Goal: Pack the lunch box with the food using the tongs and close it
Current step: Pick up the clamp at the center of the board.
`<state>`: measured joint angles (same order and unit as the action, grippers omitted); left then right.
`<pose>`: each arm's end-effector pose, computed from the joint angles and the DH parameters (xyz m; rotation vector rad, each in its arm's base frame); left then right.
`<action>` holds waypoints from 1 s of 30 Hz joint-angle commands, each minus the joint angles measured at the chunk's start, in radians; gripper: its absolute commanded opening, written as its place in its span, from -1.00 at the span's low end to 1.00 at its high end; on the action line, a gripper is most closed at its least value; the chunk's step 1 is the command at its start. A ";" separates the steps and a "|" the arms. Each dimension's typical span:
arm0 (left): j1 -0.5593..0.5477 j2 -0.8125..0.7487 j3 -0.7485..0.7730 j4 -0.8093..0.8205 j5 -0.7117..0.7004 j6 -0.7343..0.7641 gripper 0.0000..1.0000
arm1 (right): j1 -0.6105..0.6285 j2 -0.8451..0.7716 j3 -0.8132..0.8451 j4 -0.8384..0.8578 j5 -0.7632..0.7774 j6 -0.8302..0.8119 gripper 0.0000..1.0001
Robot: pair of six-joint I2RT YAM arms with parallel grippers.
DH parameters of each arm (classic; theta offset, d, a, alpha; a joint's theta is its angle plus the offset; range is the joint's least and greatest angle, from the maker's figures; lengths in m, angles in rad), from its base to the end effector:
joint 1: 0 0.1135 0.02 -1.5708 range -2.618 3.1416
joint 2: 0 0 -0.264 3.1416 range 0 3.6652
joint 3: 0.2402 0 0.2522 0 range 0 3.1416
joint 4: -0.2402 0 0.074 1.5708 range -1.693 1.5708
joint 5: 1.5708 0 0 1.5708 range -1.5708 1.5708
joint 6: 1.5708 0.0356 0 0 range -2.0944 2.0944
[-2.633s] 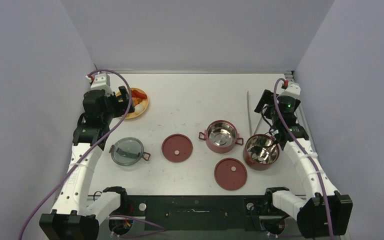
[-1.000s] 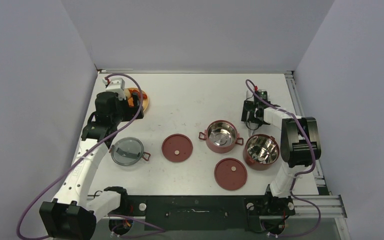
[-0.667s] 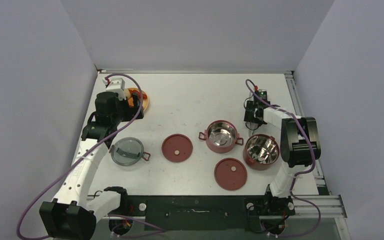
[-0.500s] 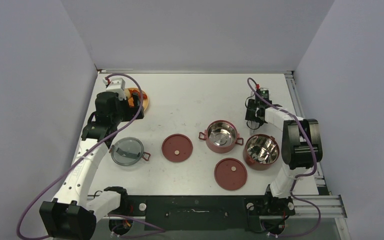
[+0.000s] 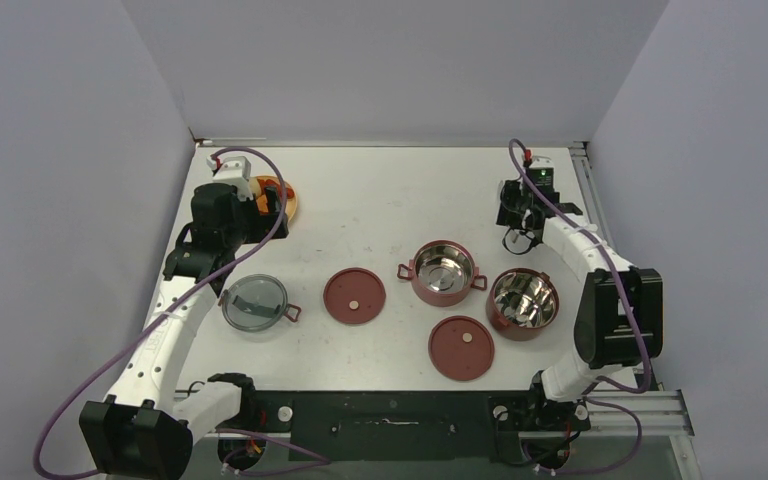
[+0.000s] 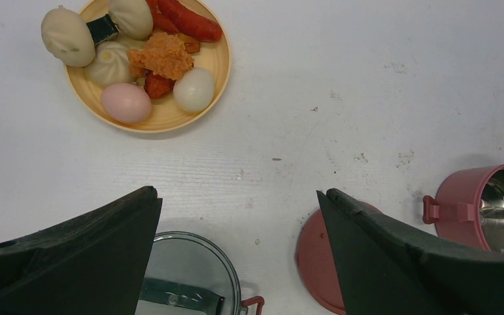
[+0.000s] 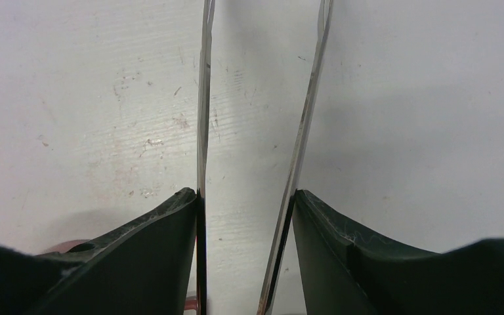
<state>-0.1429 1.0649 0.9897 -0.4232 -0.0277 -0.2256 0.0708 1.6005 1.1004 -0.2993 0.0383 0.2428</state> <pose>0.2348 -0.0328 0.3335 -0.1028 2.0724 -0.1977 0.3472 0.0233 0.2340 0.2221 2.3615 0.1055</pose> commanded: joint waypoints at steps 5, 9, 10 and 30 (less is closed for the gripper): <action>-0.004 -0.001 0.013 0.018 0.012 -0.005 0.92 | 0.000 -0.092 0.064 -0.039 -0.009 -0.014 0.04; -0.004 0.000 0.012 0.018 0.012 -0.005 0.92 | 0.020 -0.111 0.087 -0.060 -0.020 -0.019 0.03; -0.004 0.001 0.013 0.016 0.013 -0.008 0.92 | 0.034 -0.116 0.094 -0.065 -0.023 -0.024 0.02; 0.378 0.052 -0.025 0.107 0.245 -0.204 0.92 | 0.590 -0.041 0.261 0.021 -0.146 -0.121 -0.03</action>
<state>0.1482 1.1133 0.9730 -0.3969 0.1280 -0.3653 0.5827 1.4994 1.2964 -0.3801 -0.0547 0.1490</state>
